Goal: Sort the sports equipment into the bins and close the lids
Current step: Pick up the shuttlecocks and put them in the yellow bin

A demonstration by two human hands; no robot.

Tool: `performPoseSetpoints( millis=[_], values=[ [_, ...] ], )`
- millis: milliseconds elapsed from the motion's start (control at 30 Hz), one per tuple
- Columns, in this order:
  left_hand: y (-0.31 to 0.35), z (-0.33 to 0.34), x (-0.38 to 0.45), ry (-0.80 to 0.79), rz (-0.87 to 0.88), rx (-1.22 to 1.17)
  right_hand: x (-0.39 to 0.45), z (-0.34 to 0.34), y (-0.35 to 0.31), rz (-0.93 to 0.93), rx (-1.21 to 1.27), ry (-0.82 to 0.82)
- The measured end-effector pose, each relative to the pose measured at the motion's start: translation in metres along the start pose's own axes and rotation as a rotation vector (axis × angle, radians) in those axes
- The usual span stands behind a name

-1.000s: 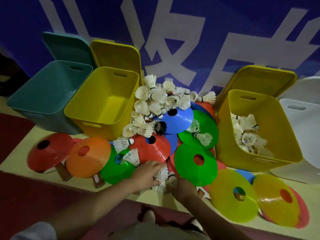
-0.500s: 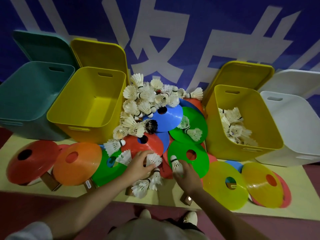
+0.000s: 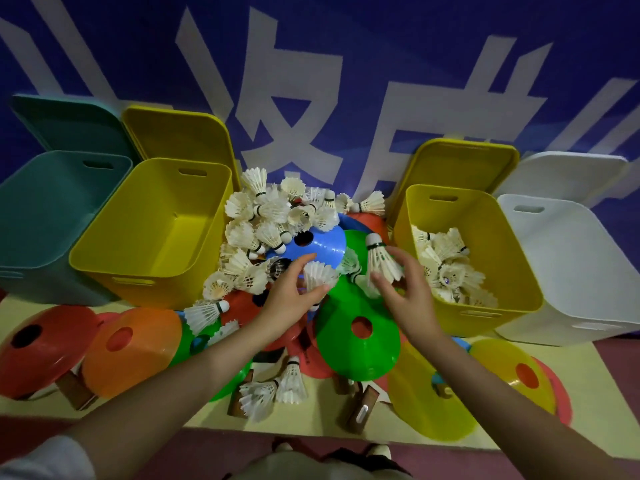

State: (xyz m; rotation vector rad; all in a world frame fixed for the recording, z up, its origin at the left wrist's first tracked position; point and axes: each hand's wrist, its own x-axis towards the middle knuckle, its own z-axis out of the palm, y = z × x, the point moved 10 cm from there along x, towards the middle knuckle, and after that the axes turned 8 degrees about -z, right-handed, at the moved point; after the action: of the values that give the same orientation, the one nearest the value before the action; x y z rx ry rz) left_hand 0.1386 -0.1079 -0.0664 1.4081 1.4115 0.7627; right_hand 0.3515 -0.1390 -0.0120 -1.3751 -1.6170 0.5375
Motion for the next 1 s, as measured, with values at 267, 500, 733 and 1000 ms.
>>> performPoseSetpoints(
  millis=[267,500,733,1000],
  values=[
    [0.104,0.099,0.035,-0.028,0.097,-0.002,0.052,-0.166,0.104,0.125,-0.309,0.132],
    [0.15,0.195,0.07,-0.106,0.161,0.137,0.048,-0.194,0.191,0.125,-0.588,-0.185],
    [0.125,0.257,0.123,-0.229,0.199,0.788,0.045,-0.195,0.197,0.086,-0.545,-0.139],
    [0.091,0.295,0.125,-0.409,0.348,1.563,0.045,-0.199,0.192,0.016,-0.482,-0.085]
  ],
)
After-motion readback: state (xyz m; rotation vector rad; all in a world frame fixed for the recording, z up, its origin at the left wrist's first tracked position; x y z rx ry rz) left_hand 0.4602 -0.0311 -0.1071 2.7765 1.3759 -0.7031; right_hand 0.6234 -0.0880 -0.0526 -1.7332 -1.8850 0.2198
